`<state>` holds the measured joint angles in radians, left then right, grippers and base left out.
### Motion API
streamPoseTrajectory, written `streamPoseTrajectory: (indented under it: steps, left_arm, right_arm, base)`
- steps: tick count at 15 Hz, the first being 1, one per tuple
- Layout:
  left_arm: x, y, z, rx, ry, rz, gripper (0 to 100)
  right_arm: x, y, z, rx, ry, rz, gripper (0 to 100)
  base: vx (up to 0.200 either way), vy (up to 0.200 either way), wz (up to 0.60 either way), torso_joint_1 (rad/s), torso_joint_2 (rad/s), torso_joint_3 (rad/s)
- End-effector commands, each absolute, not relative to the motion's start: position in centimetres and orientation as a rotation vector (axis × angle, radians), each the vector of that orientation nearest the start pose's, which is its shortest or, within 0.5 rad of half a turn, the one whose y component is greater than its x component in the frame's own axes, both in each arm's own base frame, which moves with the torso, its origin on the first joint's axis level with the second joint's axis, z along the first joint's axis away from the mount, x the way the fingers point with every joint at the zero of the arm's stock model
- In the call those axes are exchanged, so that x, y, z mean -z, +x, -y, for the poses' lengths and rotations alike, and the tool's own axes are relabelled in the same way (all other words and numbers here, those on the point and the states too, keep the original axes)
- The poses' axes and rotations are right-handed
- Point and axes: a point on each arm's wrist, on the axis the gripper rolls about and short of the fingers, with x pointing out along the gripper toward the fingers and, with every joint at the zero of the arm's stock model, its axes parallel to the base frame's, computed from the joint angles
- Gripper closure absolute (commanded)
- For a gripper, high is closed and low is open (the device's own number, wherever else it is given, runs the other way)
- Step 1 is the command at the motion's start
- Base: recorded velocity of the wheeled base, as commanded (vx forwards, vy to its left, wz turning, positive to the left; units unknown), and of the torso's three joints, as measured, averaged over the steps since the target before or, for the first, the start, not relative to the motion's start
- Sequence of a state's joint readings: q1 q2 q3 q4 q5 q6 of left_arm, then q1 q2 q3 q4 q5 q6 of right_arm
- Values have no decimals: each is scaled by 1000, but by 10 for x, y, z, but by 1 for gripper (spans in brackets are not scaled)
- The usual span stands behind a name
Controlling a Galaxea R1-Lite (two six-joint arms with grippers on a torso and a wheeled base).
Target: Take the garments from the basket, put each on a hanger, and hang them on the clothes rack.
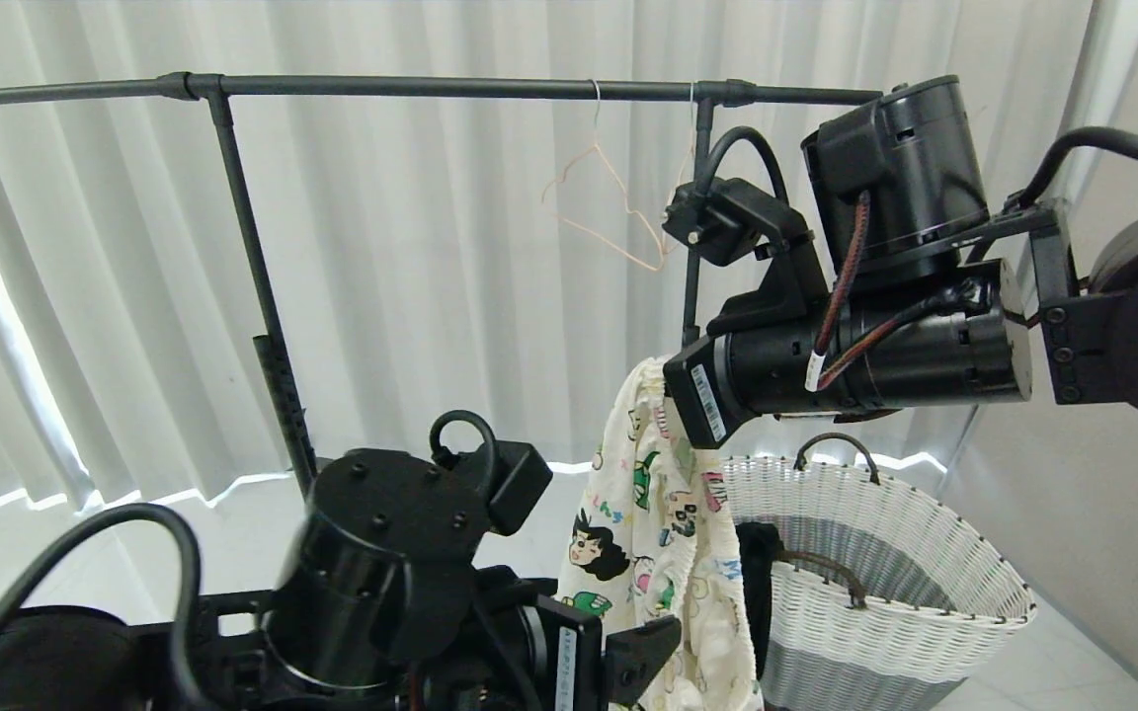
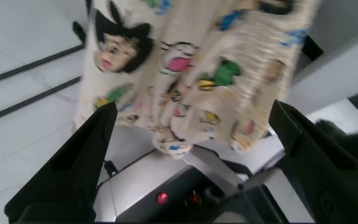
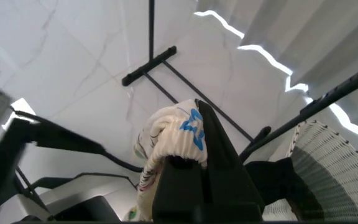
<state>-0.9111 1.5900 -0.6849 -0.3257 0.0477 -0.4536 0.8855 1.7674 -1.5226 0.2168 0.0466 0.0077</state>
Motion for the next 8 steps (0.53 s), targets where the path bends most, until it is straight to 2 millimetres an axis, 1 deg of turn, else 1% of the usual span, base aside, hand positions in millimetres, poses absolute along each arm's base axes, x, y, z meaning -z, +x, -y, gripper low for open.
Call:
streamPoseTrajectory:
  steps: [1,2,4,5,6,8]
  left_arm:
    - [-132,170,215,650,-131,-763,0]
    - [-131,168,218,658,-133,-773,0]
    - [-112,175,223,595,-97,-808,0]
    - [-107,180,223,559,-87,-806,0]
    - [-98,183,225,525,-67,-820,0]
    - [-90,179,221,518,-39,-845,0]
  right_arm:
    - [-281,212,-262,-915,-187,-437,100]
    - [-281,212,-262,-914,-186,-436,100]
    - [-280,212,-262,-914,-187,-438,100]
    - [-280,212,-262,-914,-187,-438,100]
    - [-280,212,-262,-912,-188,-439,100]
    - [-279,215,-260,-882,-191,-439,100]
  base:
    - [0,0,0,0,0,0]
    - [0,0,0,0,0,0]
    - [0,0,0,0,0,0]
    - [0,0,0,0,0,0]
    - [0,0,0,0,0,0]
    - [0,0,0,0,0,0]
